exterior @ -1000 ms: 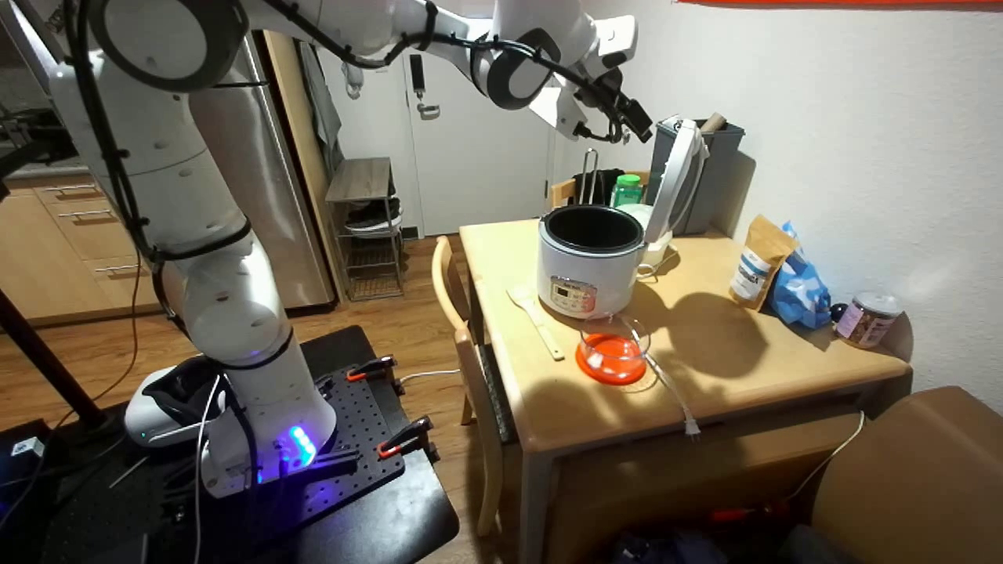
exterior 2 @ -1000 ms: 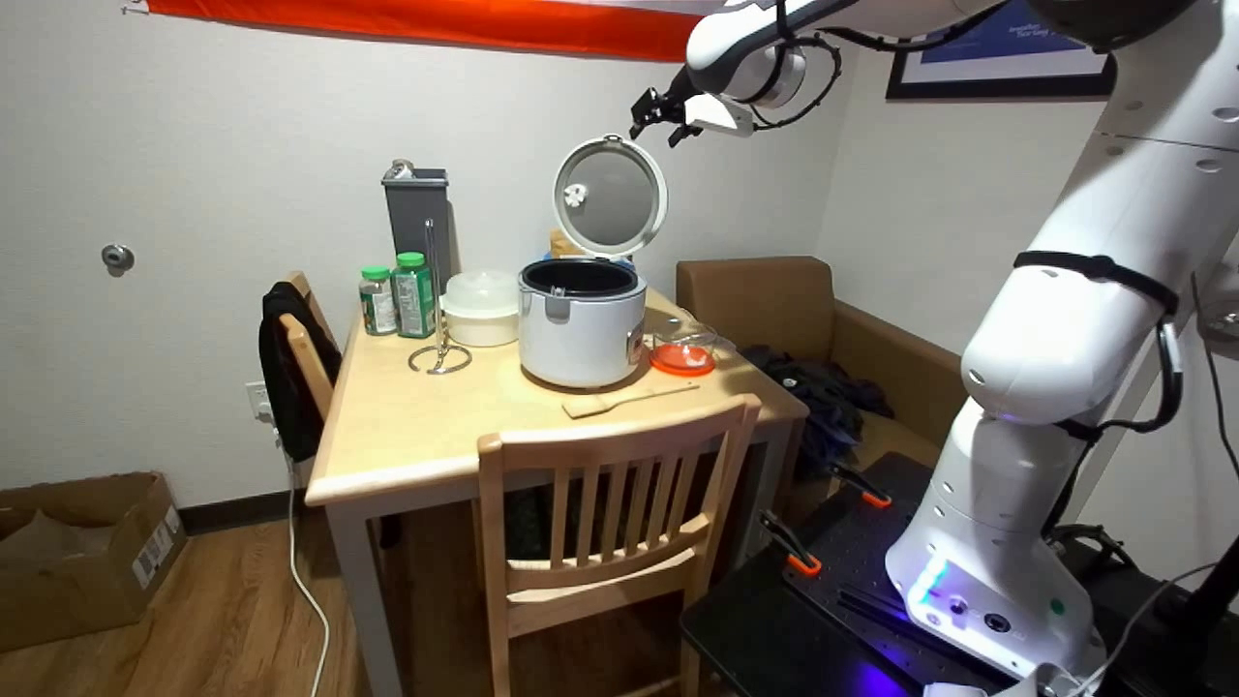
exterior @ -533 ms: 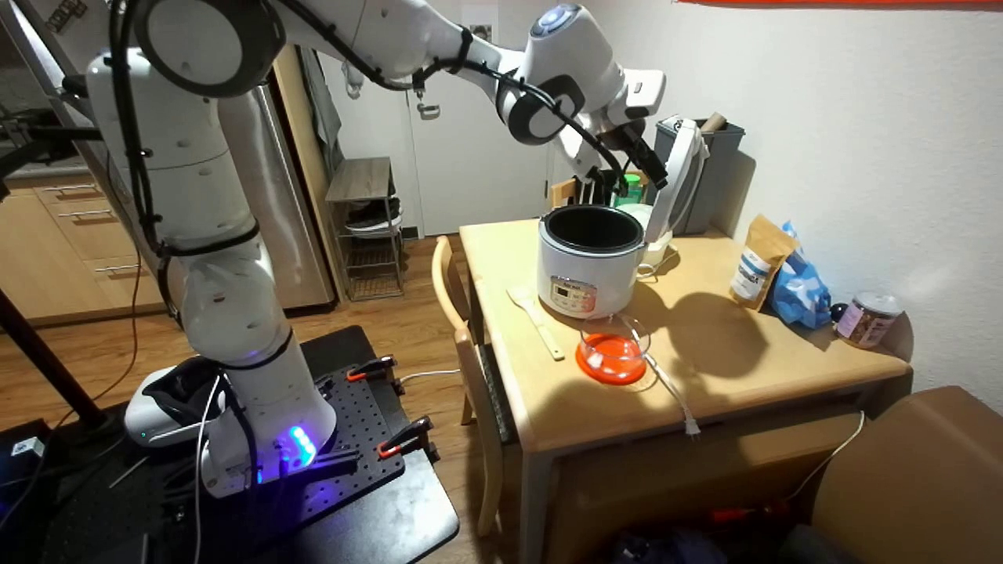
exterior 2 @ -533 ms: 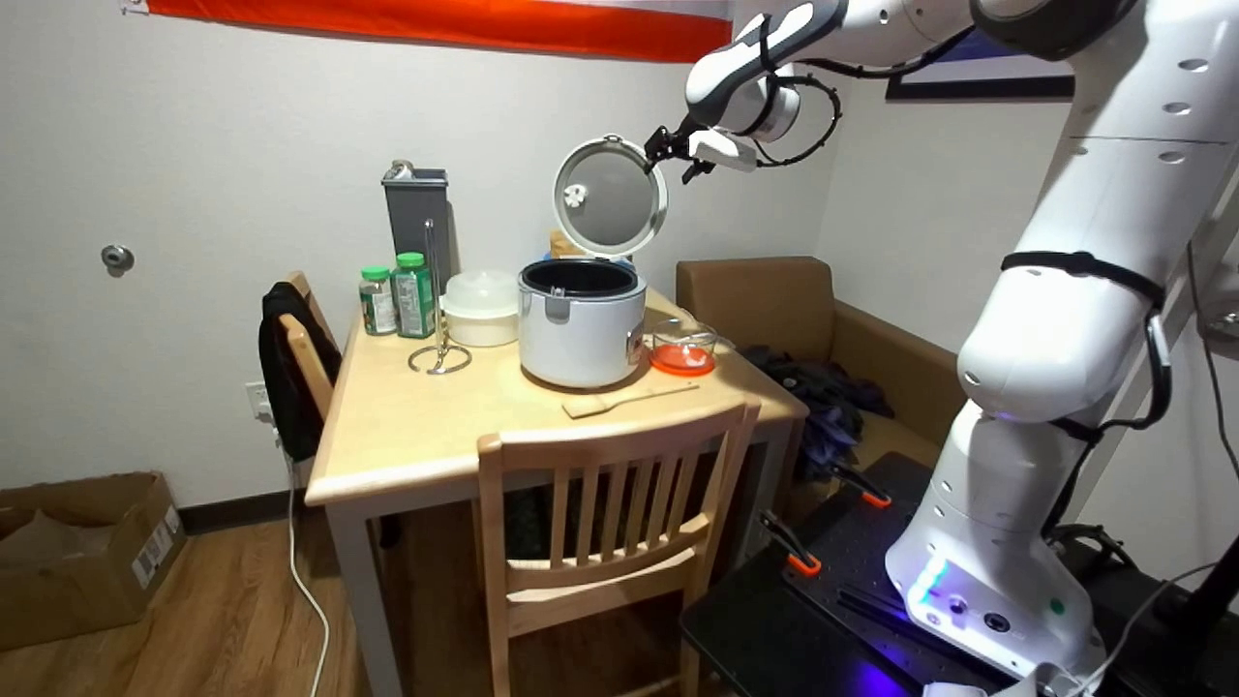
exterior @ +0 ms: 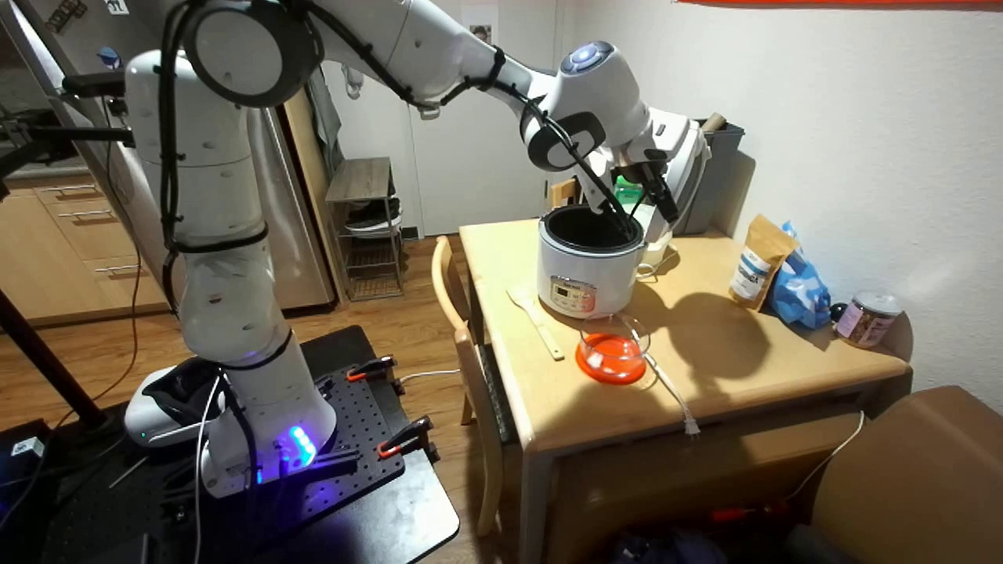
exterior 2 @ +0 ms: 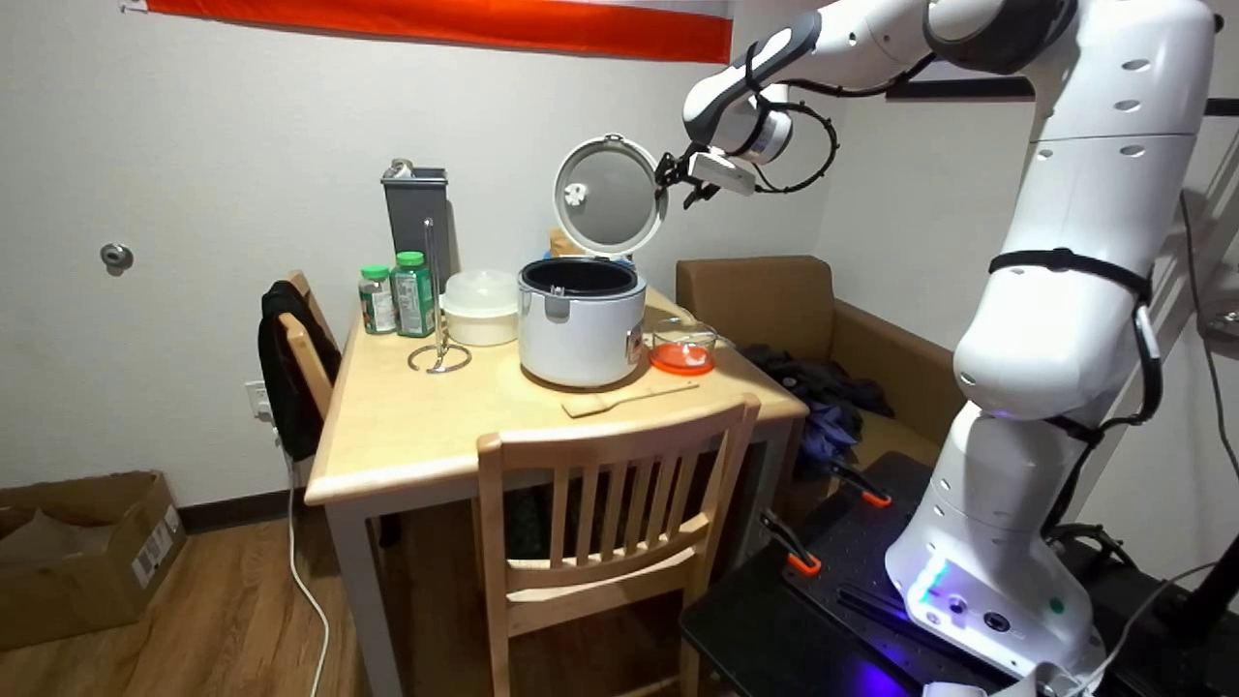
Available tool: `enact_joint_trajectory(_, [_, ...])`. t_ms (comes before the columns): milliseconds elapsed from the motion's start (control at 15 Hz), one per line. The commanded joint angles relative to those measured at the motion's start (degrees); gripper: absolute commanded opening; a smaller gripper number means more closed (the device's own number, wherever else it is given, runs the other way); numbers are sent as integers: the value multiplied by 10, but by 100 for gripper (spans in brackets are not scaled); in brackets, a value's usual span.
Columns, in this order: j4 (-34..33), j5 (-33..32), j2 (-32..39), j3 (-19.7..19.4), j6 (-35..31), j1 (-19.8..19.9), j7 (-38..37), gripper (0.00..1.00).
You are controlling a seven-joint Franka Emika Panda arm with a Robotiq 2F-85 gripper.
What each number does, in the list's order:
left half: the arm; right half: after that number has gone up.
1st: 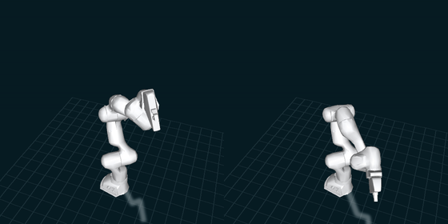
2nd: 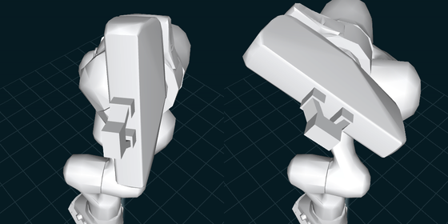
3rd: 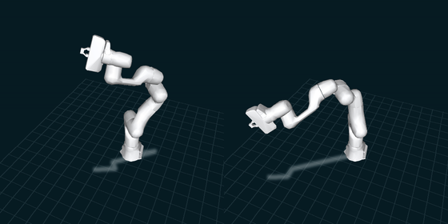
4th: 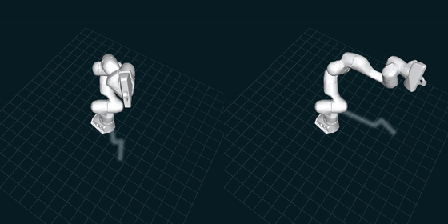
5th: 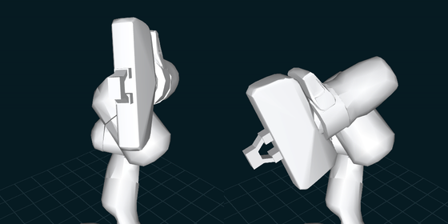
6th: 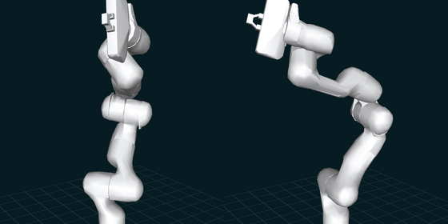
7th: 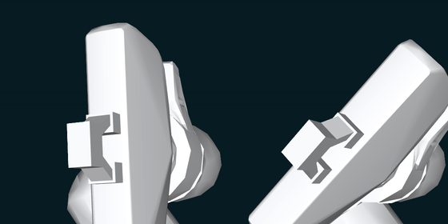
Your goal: Close the rice cooker
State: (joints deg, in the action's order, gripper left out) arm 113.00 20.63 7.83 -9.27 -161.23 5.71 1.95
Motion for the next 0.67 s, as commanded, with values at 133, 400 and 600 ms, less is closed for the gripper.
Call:
enact_joint_trajectory(133, [-30, 16, 7, 9, 1, 1, 11, 28])
enact_joint_trajectory(400, [-35, 16, 8, 14, 1, 2, 19, 8])
enact_joint_trajectory(600, [-36, 15, 8, 14, 1, 1, 24, 8])
